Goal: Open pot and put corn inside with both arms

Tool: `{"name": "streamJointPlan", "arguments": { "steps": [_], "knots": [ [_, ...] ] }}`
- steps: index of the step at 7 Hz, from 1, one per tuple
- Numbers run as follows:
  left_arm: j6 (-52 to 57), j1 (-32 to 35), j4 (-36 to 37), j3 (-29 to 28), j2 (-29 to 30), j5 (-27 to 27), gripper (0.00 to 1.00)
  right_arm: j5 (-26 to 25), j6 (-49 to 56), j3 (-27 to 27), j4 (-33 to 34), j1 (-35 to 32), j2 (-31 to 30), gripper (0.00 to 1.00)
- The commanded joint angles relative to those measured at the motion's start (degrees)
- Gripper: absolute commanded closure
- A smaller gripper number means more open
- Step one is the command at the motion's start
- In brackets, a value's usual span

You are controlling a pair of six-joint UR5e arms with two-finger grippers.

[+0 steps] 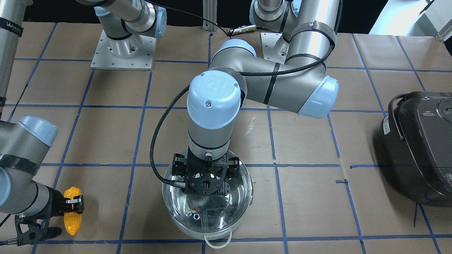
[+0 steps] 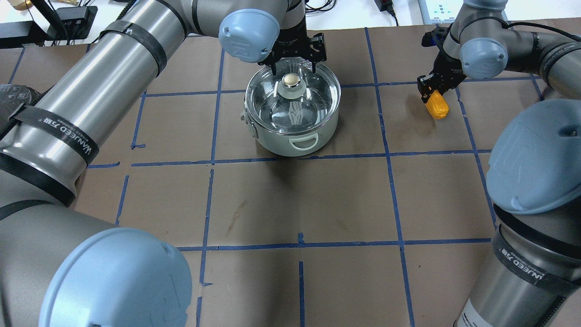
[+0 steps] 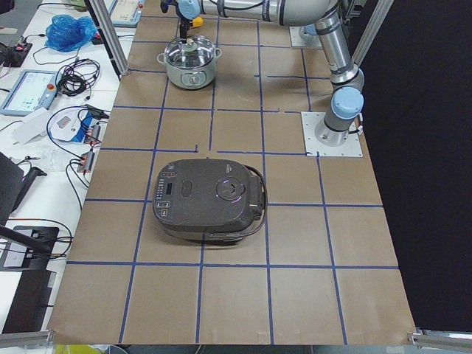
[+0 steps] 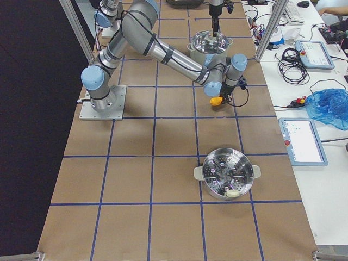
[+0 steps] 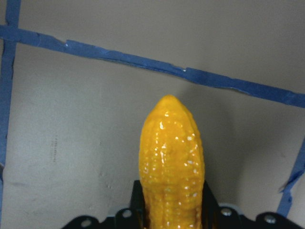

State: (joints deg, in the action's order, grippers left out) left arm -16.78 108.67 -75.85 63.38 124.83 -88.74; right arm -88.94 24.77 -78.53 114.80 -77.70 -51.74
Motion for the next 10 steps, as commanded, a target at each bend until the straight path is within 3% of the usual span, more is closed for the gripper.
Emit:
{"name": "streamJointPlan", "arguments": {
  "steps": [1,3,4,5,7,9,10],
  "knots": [
    [0.08,-0.21,0.08,1.74,0.14,0.14,0.00,-2.62,-2.87,0.57,-5.77,0.00,-5.70,0.92],
    [-0.62,-0.21,0.52,1.92,0.41,0.58,0.00,-2.64,-6.82,0.57,-12.98,0.09,-12.04,0.92],
    [-0.19,-0.21,0.52,1.92,0.41,0.06,0.11,-2.21,-7.80,0.22,-16.15,0.00,-14.42,0.92],
    [0.17,-0.21,-0.08,1.83,0.06,-0.12,0.71,-2.03,-10.33,0.13,-16.79,-0.09,-14.88,0.92],
    [0.17,-0.21,-0.18,1.92,0.15,0.14,0.97,-1.76,-12.72,0.04,-16.62,-0.53,-14.97,0.95],
    [0.26,-0.21,-0.70,1.31,-0.72,-0.12,0.99,-1.41,-17.27,0.65,-15.57,-3.84,-14.71,0.95],
    [0.34,-0.65,-6.36,-0.35,-2.99,-0.64,0.99,-1.32,-20.69,0.83,-14.96,-7.52,-14.62,0.95]
  ]
}}
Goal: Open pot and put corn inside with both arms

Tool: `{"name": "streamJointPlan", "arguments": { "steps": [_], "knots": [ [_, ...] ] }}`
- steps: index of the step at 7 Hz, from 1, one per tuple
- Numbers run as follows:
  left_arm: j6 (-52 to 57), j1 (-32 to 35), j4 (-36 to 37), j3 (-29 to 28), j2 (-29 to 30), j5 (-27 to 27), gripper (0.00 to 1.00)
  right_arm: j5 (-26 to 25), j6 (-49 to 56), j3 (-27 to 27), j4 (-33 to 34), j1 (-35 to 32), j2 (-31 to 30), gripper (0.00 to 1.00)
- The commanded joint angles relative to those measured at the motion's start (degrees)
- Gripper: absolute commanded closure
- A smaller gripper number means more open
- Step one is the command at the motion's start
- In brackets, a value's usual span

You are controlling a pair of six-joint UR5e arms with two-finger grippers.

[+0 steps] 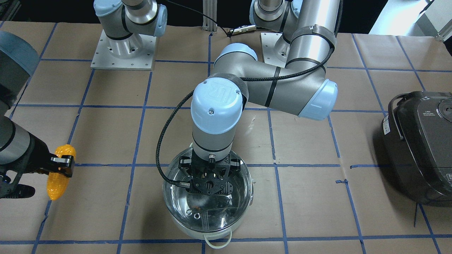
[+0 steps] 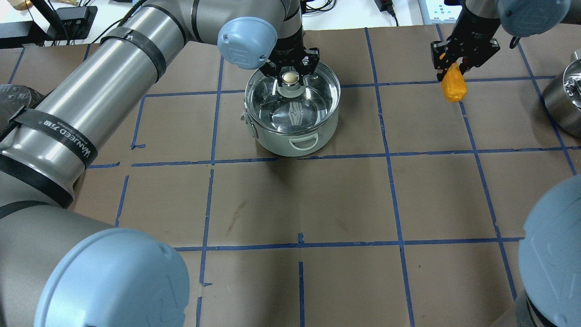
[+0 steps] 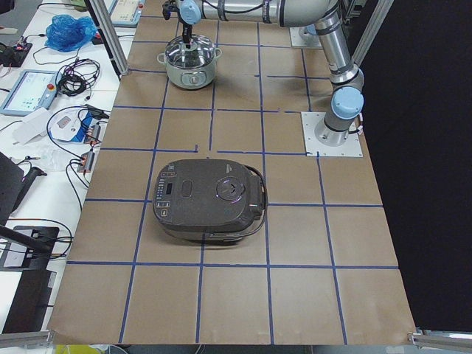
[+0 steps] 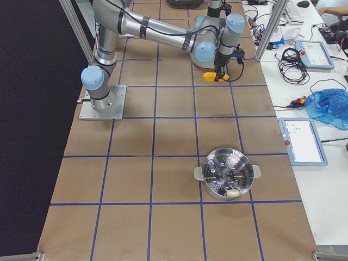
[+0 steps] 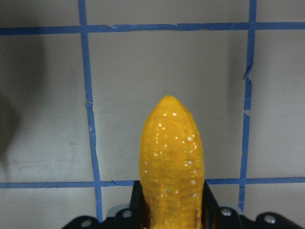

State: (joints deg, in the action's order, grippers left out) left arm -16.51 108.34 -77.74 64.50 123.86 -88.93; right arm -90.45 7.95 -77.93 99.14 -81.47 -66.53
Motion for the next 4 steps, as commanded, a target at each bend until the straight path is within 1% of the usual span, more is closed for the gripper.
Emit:
{"name": "streamJointPlan", "arguments": {
  "steps": [1,2,3,4],
  "knots": [
    [2.25,-2.42,-8.79,-2.36,-5.17,-0.63,0.99,2.19,-6.60,1.54,0.70,-6.74,0.17,0.95],
    [6.63,-6.35,-11.62,-1.93,-7.82,-0.46,0.99,5.17,-10.37,2.51,0.87,-9.82,0.34,0.95],
    [11.28,-10.74,-12.08,-1.06,-8.71,-0.37,0.99,5.28,-12.50,3.13,1.05,-12.11,0.78,0.95],
    [13.94,-14.61,-12.09,-0.96,-8.89,-0.20,0.98,6.33,-18.09,4.01,2.97,-16.66,2.52,0.95]
  ]
}}
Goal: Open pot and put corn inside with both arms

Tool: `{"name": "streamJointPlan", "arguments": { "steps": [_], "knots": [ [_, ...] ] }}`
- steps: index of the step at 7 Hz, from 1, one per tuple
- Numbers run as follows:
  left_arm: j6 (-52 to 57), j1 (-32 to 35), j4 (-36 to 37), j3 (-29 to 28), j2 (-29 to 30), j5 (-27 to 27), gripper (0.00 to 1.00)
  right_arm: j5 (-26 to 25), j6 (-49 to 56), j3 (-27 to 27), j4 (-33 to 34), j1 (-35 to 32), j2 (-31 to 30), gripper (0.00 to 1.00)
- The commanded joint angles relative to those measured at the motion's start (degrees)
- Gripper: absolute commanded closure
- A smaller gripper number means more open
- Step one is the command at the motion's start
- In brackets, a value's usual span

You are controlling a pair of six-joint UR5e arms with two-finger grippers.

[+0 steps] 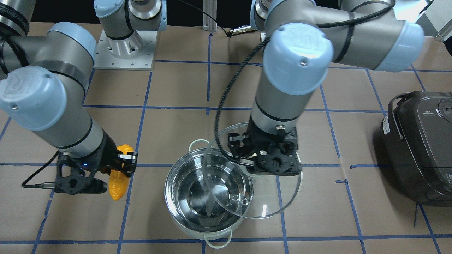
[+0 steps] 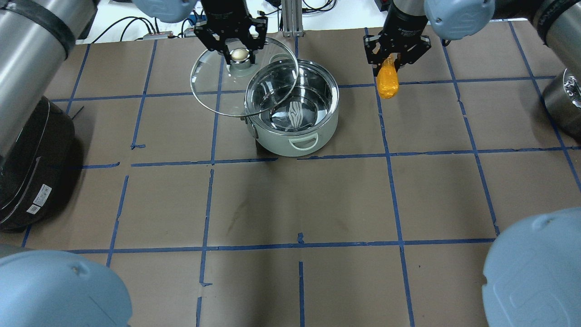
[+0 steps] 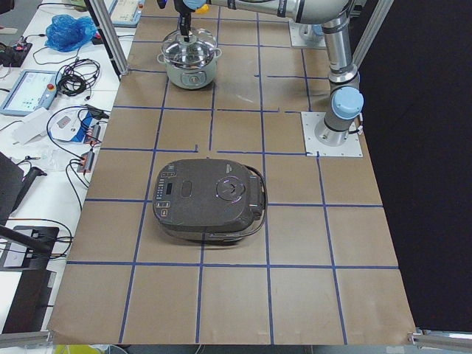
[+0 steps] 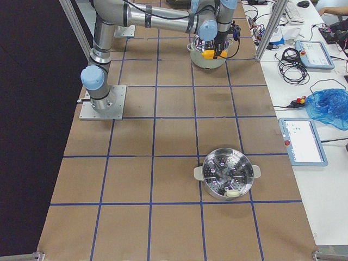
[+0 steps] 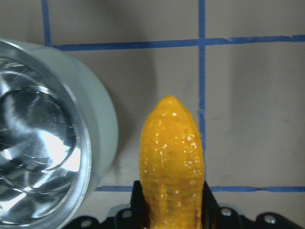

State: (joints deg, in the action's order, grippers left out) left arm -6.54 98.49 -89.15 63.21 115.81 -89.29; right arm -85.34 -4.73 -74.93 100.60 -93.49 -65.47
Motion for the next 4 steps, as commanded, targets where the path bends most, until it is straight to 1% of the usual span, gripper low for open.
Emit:
{"name": "streamJointPlan", "arguments": {
  "steps": [1,2,3,4],
  "knots": [
    [5.39,-8.02,-0.76,0.59,-0.94,0.00,0.98,0.88,-9.38,3.71,5.01,-9.56,5.49,0.95],
    [8.27,-11.35,-0.59,2.42,-0.94,-0.18,0.99,0.09,-10.29,7.05,5.14,-12.65,8.75,0.94],
    [9.35,-14.26,0.72,6.18,-0.94,-0.09,0.99,-1.40,-11.08,7.77,5.14,-14.95,10.17,0.94],
    [13.18,-16.55,6.65,11.61,-0.94,-0.18,0.99,-2.02,-11.00,7.87,5.31,-14.97,11.14,0.94]
  ]
}}
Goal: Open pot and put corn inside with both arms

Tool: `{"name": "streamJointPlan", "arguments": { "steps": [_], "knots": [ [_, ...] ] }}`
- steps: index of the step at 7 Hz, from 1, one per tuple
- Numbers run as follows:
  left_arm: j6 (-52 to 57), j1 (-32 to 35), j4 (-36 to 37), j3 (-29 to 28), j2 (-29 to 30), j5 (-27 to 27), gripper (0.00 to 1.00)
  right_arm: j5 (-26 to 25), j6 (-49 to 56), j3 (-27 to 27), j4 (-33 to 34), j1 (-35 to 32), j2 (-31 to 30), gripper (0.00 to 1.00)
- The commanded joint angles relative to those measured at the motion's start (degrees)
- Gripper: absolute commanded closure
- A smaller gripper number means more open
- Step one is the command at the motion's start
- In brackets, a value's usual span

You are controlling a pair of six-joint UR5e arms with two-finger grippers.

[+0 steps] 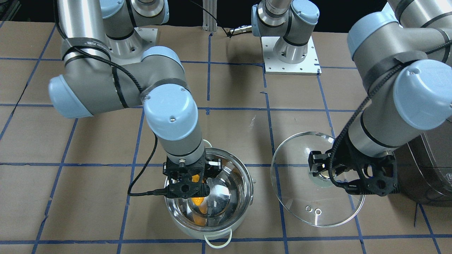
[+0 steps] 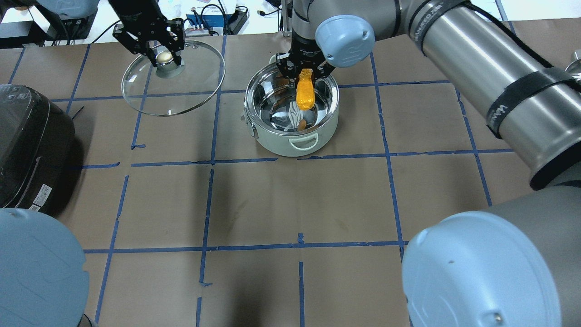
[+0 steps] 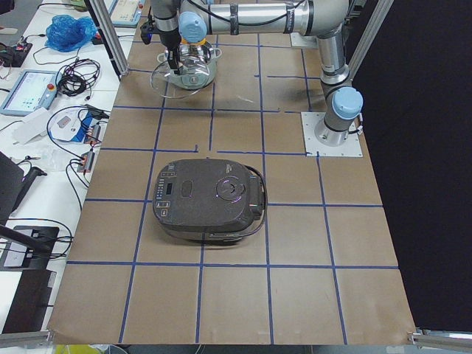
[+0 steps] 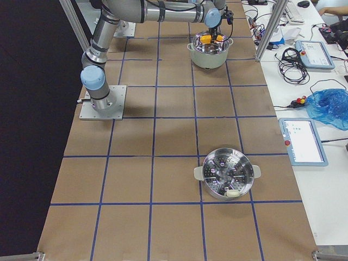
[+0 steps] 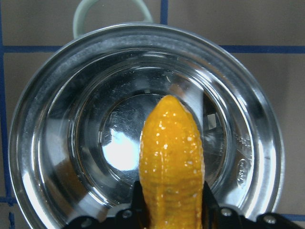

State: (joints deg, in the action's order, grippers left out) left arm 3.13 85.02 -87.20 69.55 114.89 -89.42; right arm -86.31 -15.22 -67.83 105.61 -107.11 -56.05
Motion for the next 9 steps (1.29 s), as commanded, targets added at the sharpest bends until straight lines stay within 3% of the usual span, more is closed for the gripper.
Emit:
{"name": "streamJointPlan", "arguments": {
  "steps": [1,4,5,6,7,8,9],
  "knots": [
    [5.20,-6.06,13.98,12.12,-0.02,0.47,0.99,-0.88,-0.60,0.86,1.25,-1.34,2.78,0.94],
    [7.51,-7.41,33.45,25.52,2.60,0.73,0.99,-0.44,-0.51,0.60,2.40,-1.34,4.98,0.94],
    [6.37,-7.32,35.85,25.90,4.01,0.91,0.99,-0.44,-0.42,0.42,3.02,-1.34,6.12,0.93],
    [5.93,-7.32,35.87,25.73,4.55,2.04,0.89,-0.35,-0.33,0.42,3.02,-1.43,7.09,0.91],
    [4.97,-7.06,35.87,25.29,4.99,2.58,0.02,-0.35,-0.33,0.25,3.02,-1.60,7.79,0.77],
    [4.00,-6.97,35.79,25.20,4.82,2.67,0.00,-0.35,-0.16,0.25,3.02,-1.61,7.80,0.35],
    [3.99,-6.97,35.09,24.85,3.69,2.41,0.00,-0.79,0.28,0.33,2.93,-1.61,7.37,0.26]
  ]
}}
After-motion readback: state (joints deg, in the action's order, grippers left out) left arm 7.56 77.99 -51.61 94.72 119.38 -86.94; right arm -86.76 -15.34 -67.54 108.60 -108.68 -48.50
